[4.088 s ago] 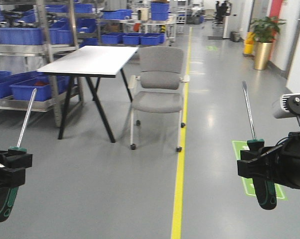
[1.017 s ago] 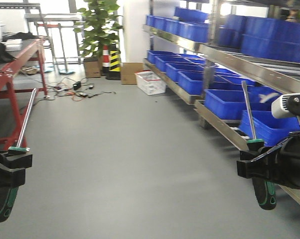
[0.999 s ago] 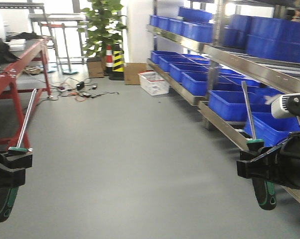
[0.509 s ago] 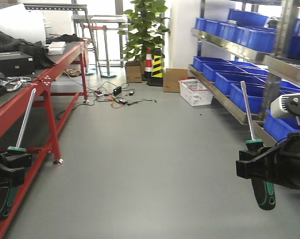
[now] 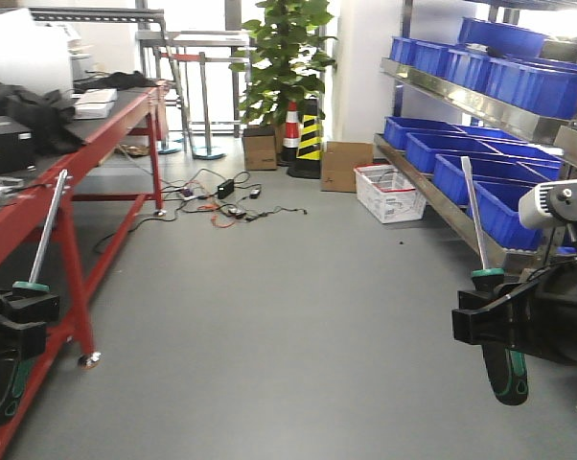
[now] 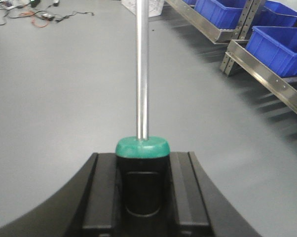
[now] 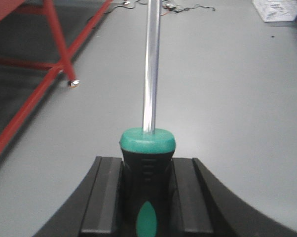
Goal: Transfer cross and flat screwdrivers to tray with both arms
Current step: 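Drive along the shelves to the grey metal tray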
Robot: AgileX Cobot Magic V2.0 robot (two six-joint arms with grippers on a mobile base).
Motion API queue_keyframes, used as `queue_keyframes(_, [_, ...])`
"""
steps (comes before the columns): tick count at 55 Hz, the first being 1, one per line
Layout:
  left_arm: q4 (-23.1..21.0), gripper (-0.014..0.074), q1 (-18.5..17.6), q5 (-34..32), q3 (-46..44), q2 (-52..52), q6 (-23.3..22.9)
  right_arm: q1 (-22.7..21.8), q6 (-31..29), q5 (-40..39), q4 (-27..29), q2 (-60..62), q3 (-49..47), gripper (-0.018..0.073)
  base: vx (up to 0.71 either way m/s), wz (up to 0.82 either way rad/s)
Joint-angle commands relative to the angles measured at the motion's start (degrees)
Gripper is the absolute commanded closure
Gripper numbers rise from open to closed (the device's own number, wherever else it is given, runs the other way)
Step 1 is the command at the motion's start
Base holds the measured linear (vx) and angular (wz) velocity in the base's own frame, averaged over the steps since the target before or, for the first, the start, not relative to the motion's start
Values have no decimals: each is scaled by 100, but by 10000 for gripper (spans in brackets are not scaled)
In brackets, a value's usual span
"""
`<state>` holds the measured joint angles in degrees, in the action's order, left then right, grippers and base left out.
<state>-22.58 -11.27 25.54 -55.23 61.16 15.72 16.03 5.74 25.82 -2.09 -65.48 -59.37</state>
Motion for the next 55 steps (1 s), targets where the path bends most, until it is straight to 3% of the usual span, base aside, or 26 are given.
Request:
queue_keyframes(1, [-131, 594, -26, -492, -173, -121, -54, -15, -11, -519, -36, 122, -181, 567, 59, -25])
queue_keyframes(24, [-131, 594, -26, -492, -173, -121, -54, -15, -11, -519, -36, 110, -181, 567, 56, -44])
queue_keyframes(55, [-131, 594, -26, -492, -173, -121, -54, -15, -11, -519, -36, 110, -181, 567, 46, -76])
